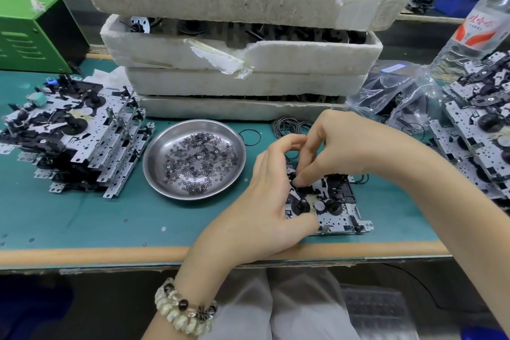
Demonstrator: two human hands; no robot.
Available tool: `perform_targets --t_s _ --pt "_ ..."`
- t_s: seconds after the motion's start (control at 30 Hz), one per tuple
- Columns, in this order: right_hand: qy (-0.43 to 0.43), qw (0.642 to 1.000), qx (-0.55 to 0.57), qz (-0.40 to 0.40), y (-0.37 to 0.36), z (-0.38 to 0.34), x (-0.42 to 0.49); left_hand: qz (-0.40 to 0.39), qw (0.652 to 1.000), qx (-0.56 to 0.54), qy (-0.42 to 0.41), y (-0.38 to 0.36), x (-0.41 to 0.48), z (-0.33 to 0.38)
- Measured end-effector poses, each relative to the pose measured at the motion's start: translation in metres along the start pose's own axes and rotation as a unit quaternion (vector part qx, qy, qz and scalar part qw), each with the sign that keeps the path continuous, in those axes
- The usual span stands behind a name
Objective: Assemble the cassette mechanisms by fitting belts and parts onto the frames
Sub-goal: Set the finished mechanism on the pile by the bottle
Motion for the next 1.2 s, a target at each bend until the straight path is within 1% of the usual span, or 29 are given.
perform_targets --t_s 0.17,0.27,0.47,0.57,0.63,0.73,0.8,0.9,0.97,1.07,1.2 --pt "-0.026 0.999 0.027 -0.019 0.001 0.001 0.004 0.005 1.0 0.0 0.004 -0.002 0.001 -0.004" --pt "-0.046 0.994 0.07 -0.065 0.002 0.001 0.005 0.024 0.999 -0.026 0.011 -0.001 0.005 -0.006" --pt "-0.084 0.989 0.055 -0.11 0.003 0.003 0.018 0.041 0.998 -0.037 0.016 0.0 0.008 -0.008" --pt "-0.114 0.979 0.08 -0.147 0.002 0.003 0.02 0.035 0.998 -0.046 0.023 0.0 0.006 -0.008" --pt "-0.128 0.975 0.094 -0.156 0.003 0.003 0.02 0.03 0.998 -0.048 0.028 0.0 0.005 -0.008" --pt "-0.13 0.977 0.096 -0.14 0.002 0.003 0.017 0.024 0.997 -0.058 0.037 0.001 0.002 -0.009" --pt "-0.112 0.987 0.074 -0.084 0.004 0.006 0.015 0.024 0.997 -0.06 0.038 0.002 0.001 -0.008" --pt "-0.082 0.995 0.051 0.032 0.006 0.01 0.008 0.027 0.997 -0.064 0.04 0.002 0.001 -0.008" --pt "-0.074 0.993 0.073 0.062 0.004 0.013 0.005 0.028 0.997 -0.062 0.04 0.001 0.001 -0.008" --pt "-0.083 0.991 0.101 0.033 0.004 0.015 0.005 0.029 0.997 -0.063 0.04 0.001 0.001 -0.009" --pt "-0.107 0.99 0.077 -0.043 0.009 0.013 0.015 0.029 0.997 -0.068 0.036 0.002 0.001 -0.009"
Point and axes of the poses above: each hand's wrist, its own x-axis towards the middle knuckle, its own y-axis out of the back of the hand, z = x × y, the point moved 4 cm from there along x, towards the middle knuckle, and after that the axes turned 8 degrees about y, right-handed, at the moved point
